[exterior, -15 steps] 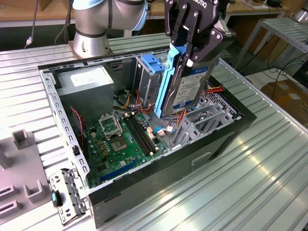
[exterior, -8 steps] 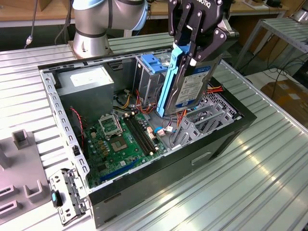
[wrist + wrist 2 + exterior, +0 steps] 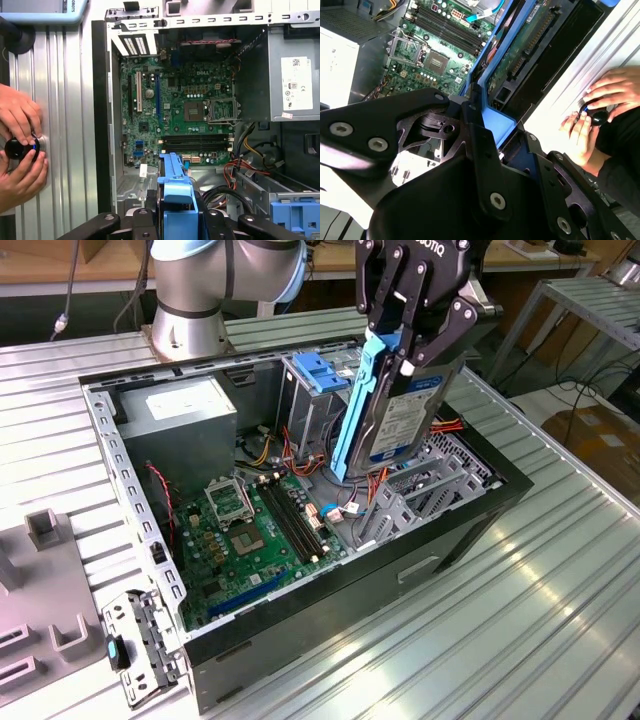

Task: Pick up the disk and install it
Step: 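Insert the disk into the insertion slot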

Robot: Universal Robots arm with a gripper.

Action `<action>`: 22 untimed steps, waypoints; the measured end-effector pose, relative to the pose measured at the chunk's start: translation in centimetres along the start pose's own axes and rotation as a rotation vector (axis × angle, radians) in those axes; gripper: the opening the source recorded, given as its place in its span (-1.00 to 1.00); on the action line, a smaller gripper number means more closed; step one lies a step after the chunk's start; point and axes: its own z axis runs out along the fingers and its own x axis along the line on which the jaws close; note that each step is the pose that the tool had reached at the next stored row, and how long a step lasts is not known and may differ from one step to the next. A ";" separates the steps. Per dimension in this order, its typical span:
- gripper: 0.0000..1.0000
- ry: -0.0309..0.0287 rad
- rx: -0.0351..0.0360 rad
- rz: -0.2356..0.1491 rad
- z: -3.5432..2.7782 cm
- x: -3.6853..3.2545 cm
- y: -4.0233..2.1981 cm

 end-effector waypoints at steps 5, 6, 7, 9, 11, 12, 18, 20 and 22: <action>-0.26 0.0000 -0.0001 0.000 0.00 -0.01 -0.31; -0.26 0.0000 0.0000 0.000 0.00 -0.01 -0.32; -0.26 0.0000 0.0000 0.000 0.00 -0.01 -0.33; -0.26 0.0000 0.0000 0.000 0.00 -0.01 -0.33; -0.26 0.0000 0.0000 0.000 0.00 -0.02 -0.36; -0.26 0.0000 0.0000 0.000 0.00 -0.02 -0.38; -0.26 -0.0001 0.0000 0.000 0.00 -0.03 -0.60; -0.26 0.0000 0.0000 0.000 -0.01 -0.03 -0.74; -0.26 0.0000 0.0000 0.000 -0.01 -0.04 -0.91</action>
